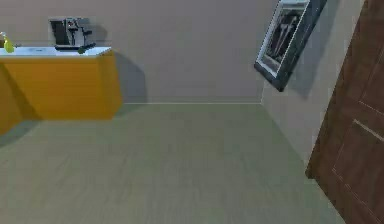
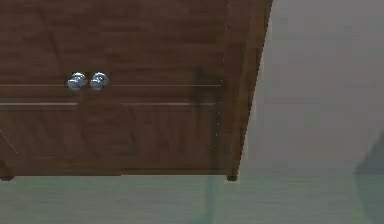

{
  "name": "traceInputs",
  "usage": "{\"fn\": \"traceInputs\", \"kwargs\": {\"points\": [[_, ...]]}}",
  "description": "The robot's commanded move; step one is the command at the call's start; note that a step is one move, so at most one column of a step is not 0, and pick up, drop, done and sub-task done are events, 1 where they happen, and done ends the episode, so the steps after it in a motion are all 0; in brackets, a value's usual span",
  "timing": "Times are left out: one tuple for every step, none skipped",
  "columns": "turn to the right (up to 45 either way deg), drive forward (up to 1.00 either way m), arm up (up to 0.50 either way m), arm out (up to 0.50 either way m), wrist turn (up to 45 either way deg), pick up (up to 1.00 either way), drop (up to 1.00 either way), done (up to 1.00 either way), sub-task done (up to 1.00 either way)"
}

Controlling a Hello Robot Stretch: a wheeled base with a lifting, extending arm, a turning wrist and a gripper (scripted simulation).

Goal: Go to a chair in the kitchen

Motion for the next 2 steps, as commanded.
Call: {"fn": "traceInputs", "kwargs": {"points": [[-45.0, 0.00, 0.00, 0.00, 0.0, 0.00, 0.00, 0.00, 0.00], [-33.0, 0.00, 0.00, 0.00, 0.0, 0.00, 0.00, 0.00, 0.00]]}}
